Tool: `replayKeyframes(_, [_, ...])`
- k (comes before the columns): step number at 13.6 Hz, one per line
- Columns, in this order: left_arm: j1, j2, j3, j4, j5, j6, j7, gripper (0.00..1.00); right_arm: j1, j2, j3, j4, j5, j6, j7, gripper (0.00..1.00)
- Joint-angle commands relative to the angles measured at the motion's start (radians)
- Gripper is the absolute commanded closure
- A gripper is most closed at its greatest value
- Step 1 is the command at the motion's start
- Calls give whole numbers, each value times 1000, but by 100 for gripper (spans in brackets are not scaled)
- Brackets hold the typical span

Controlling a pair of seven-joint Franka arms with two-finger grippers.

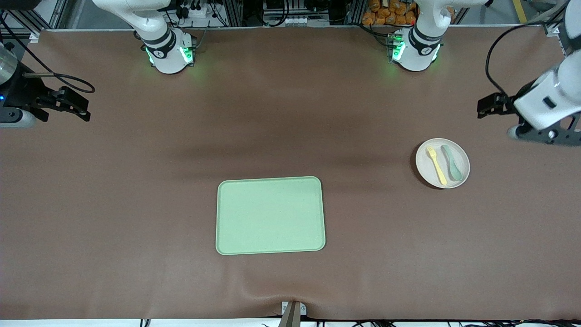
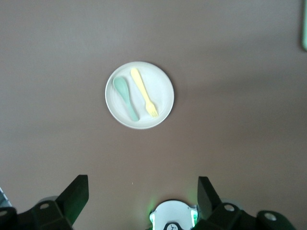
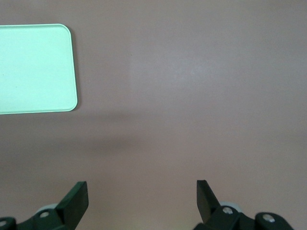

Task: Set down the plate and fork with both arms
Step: 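Move the left gripper toward the white plate's rim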

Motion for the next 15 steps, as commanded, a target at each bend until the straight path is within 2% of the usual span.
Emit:
replayKeyframes(1, [94,57,-1,-93,11,95,24,0,-5,9,2,20,7,-16,11,0])
replayKeyframes(5, [206,76,-3,-331,10,415,74,0,-7,9,2,20,7,-24,10,0])
replayKeyframes(8, [237,120,-1,-458,10,597,74,0,-7,9,2,20,7,-24,10,0])
replayKeyframes(15, [297,284,-3,-479,4,728,76,0,-8,9,2,20,7,-24,10,0])
